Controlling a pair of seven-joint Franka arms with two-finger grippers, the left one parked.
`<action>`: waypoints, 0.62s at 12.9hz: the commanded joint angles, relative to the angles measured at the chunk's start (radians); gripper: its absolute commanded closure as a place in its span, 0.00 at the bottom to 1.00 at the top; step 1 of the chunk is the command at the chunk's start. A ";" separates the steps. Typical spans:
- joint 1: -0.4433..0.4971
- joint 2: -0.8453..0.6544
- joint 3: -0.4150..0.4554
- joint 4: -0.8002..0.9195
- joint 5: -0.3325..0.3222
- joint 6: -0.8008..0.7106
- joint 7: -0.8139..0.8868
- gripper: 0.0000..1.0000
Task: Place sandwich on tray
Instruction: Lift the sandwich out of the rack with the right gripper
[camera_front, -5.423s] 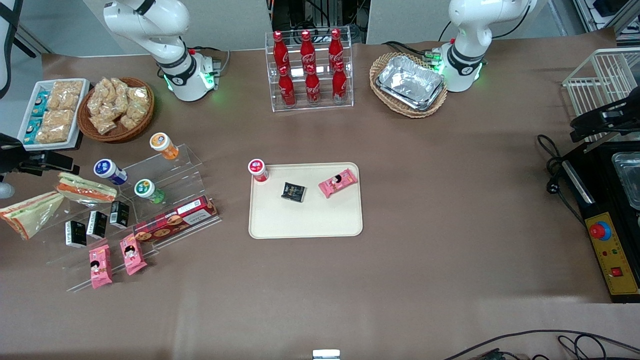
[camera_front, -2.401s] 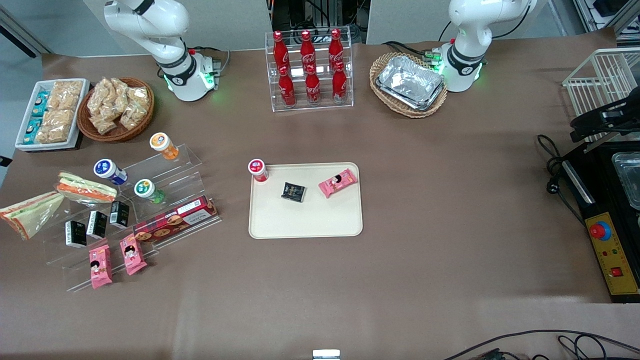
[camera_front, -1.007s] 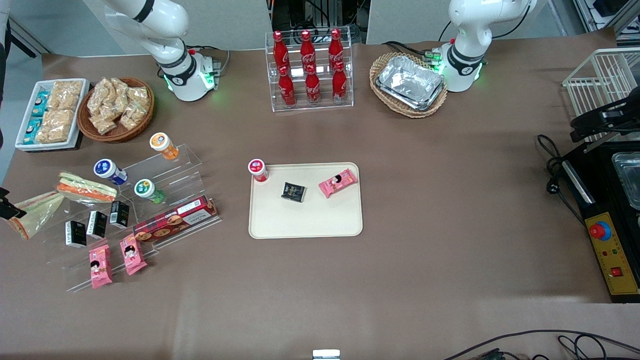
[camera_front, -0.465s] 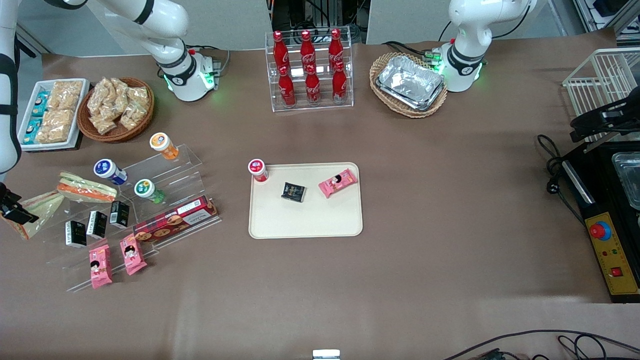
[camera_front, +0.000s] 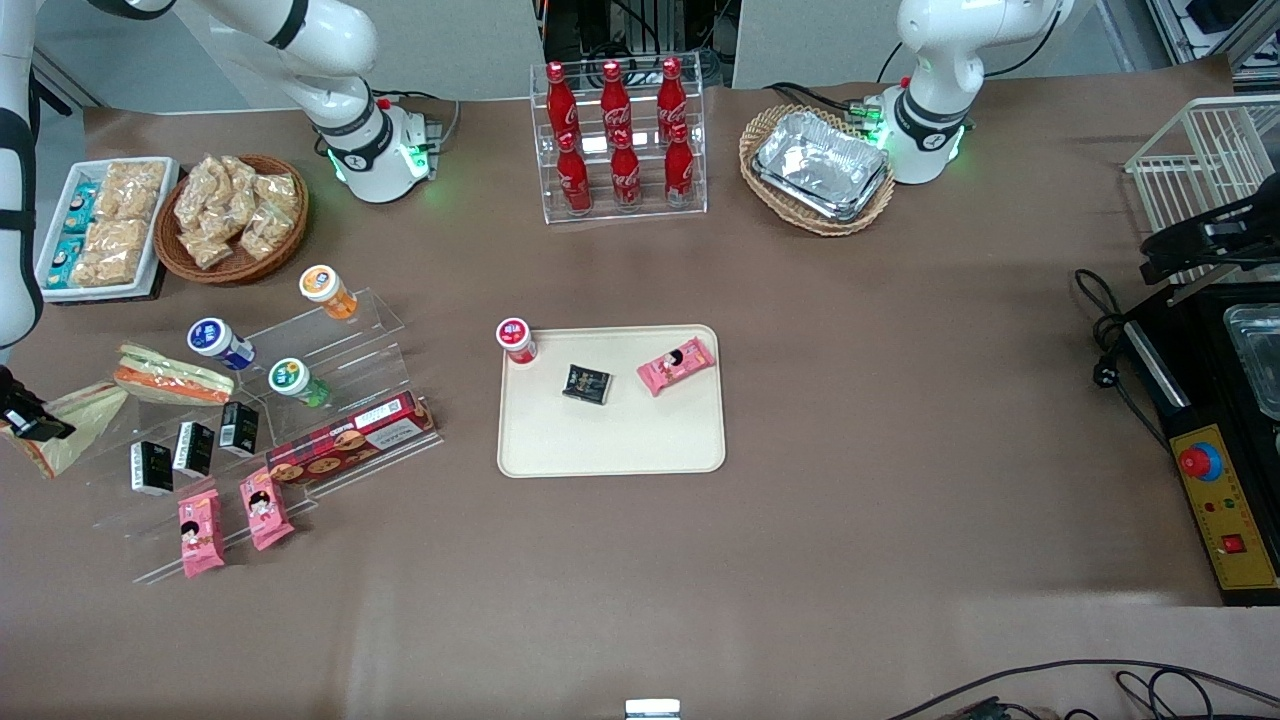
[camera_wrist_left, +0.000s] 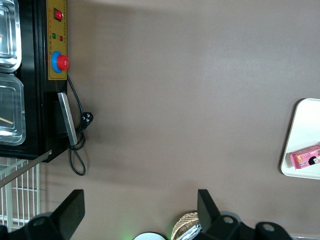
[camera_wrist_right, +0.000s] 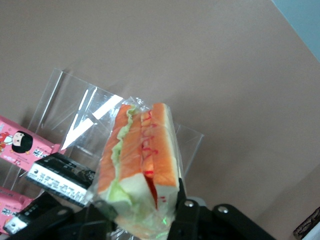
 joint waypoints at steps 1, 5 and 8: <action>-0.002 -0.010 0.000 0.004 0.017 -0.006 -0.034 0.72; -0.002 -0.014 -0.002 0.149 0.015 -0.206 -0.081 0.72; -0.002 -0.011 0.001 0.263 0.018 -0.344 -0.207 0.72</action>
